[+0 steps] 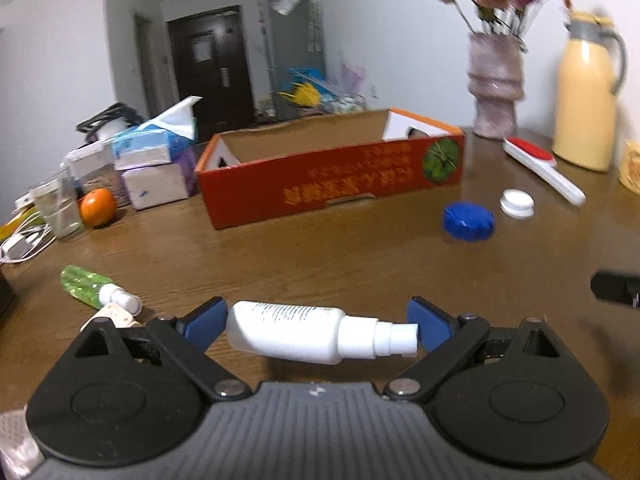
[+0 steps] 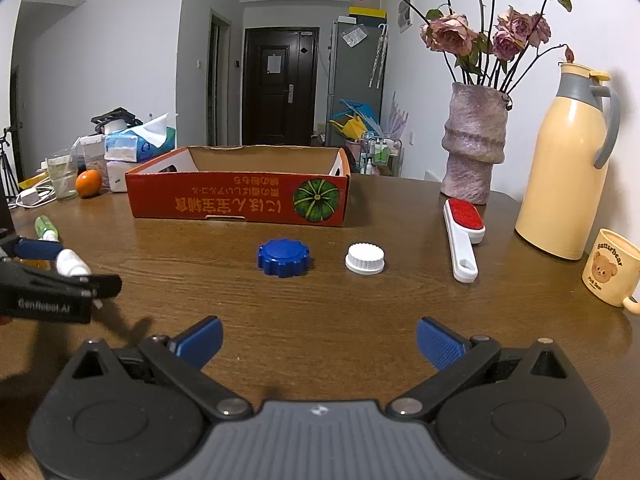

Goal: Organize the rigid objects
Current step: 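Grasp the blue ribbed cap with the right tool while the left tool holds the lotion tube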

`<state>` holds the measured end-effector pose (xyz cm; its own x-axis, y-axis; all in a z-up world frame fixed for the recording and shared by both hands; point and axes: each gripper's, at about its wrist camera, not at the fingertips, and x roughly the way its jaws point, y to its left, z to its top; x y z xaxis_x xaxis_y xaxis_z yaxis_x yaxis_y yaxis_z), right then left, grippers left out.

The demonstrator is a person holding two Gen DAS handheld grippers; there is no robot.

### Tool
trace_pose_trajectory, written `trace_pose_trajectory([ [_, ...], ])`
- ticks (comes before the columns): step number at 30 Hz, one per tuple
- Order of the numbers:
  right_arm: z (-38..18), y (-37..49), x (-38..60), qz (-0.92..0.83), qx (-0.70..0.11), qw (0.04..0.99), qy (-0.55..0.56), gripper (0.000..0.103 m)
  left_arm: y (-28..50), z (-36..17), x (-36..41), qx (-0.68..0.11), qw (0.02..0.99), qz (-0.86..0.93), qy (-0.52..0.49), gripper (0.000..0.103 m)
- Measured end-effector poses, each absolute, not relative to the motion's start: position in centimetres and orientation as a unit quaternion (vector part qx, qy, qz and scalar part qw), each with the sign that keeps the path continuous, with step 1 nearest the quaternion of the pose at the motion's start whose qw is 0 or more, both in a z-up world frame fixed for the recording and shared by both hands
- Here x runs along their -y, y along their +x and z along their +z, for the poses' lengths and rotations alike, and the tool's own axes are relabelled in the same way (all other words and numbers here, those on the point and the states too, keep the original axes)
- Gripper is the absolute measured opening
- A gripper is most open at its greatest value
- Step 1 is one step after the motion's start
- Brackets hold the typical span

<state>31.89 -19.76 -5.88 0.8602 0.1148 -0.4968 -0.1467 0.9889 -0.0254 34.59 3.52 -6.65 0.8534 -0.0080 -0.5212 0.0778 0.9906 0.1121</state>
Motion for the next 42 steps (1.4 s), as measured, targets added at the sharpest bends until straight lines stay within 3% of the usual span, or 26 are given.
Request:
trace_pose_trajectory([
  [14,-5.8,36.5,18.2,0.094,-0.256,0.962,-0.018,0.103,36.8,-6.1,-2.6,-0.26,0.964,0.051,0.025,0.098],
  [23,-6.9,41.2,16.6,0.082,-0.266,0.96,0.009,0.094,38.4,-5.9,-3.3,-0.251,0.965,0.077,0.017,0.098],
  [25,-7.3,42.3,16.4,0.077,-0.272,0.959,0.014,0.085,38.9,-5.9,-3.5,-0.251,0.965,0.082,0.014,0.098],
  [33,-8.0,45.0,15.5,0.065,-0.284,0.957,0.014,0.079,40.6,-5.7,-4.1,-0.251,0.964,0.086,0.003,0.098],
  [36,-8.2,45.8,15.2,0.058,-0.291,0.955,0.012,0.069,41.0,-5.7,-4.2,-0.249,0.965,0.085,0.001,0.098],
  [39,-8.5,46.4,15.2,0.062,-0.305,0.95,0.018,0.05,41.3,-5.6,-4.2,-0.247,0.965,0.085,0.0,0.098],
  [42,-8.5,46.5,15.2,0.064,-0.305,0.95,0.019,0.05,41.7,-5.6,-4.2,-0.247,0.965,0.085,-0.003,0.098],
])
